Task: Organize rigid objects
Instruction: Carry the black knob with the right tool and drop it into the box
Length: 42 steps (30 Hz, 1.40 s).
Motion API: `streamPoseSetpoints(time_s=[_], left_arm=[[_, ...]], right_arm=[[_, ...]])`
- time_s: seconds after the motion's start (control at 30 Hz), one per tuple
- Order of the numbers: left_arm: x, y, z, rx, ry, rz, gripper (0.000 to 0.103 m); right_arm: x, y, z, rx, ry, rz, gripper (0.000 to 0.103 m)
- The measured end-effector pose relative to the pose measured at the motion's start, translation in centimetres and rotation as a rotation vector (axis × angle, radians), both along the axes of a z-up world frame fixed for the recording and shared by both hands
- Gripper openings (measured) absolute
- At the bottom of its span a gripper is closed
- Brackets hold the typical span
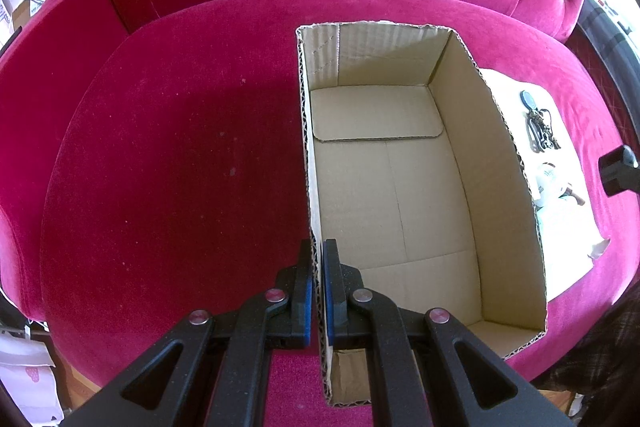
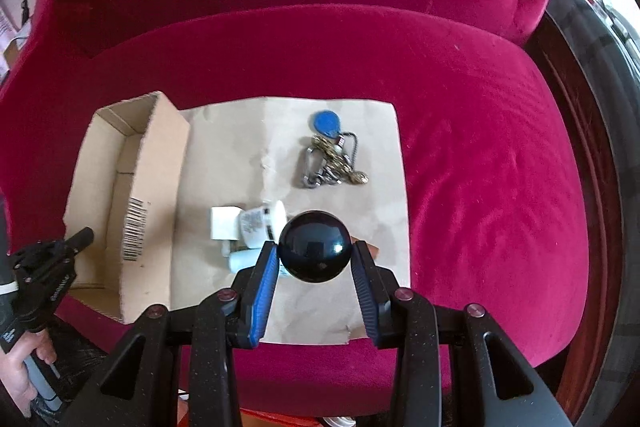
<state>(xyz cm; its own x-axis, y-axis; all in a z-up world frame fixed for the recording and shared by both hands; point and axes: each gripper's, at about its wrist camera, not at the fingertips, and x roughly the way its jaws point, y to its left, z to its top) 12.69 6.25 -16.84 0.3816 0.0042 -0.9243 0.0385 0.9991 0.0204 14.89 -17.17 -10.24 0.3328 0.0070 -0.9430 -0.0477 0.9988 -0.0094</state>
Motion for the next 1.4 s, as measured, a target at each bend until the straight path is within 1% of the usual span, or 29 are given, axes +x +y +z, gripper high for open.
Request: streamPoseSetpoints(time_s=[0.23,0.6,0.93,1.4], left_arm=[[0.0,0.0,0.0,-0.002,0.0,0.001,0.004],[-0.1,0.2,0.0,-0.006,0.0,0.003,0.004],[-0.2,0.1,0.1,-0.011,0.001,0.007,0.004],[-0.1,0.5,-0.1,-0.019,0.005,0.01,0.004]], right_arm=[[0.1,2.2,2.0,0.026,-0.058,0.069,0.04],[0.6,6.5,3.7,0.046,-0.104,0.188,0.04],[1.4,9.8,3.5,0.079,-0.122,0.28,0.04],[3.1,13.5,1.6,0.129,-0.138,0.394,0.04]])
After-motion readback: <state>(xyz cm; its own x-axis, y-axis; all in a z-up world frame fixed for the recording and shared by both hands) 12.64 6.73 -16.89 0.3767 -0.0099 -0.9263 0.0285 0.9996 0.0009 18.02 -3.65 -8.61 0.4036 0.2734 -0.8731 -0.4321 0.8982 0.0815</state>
